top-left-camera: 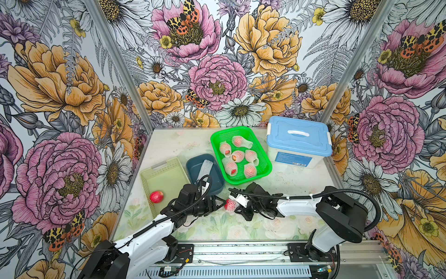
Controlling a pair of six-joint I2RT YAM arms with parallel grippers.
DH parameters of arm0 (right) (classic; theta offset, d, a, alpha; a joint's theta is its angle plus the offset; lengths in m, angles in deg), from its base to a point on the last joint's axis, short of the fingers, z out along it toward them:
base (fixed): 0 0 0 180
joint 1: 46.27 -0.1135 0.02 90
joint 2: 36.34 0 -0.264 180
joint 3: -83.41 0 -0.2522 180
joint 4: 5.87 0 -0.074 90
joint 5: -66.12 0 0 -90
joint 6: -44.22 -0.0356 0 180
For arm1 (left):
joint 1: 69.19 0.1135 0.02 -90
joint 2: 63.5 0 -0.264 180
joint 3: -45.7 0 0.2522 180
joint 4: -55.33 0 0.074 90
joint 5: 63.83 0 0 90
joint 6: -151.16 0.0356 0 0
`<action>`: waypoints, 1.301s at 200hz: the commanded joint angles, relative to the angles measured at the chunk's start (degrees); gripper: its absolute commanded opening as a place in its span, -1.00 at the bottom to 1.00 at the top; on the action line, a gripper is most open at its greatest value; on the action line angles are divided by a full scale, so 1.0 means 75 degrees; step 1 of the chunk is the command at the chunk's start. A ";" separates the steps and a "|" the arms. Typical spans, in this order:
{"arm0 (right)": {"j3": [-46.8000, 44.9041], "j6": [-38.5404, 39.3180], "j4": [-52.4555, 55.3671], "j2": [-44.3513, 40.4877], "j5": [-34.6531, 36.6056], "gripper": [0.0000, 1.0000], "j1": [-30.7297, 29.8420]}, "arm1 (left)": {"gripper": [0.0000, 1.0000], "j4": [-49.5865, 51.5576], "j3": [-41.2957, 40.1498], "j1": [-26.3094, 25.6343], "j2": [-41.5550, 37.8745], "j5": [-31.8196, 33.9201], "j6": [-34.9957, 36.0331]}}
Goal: Remove foam nets from apples
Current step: Remove the foam net from the apple.
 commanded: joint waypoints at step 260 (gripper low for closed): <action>-0.0162 -0.0248 -0.0635 0.0226 -0.0022 -1.00 0.0030 | 0.11 -0.2763 0.0108 -0.0234 0.2528 -0.0370 0.0112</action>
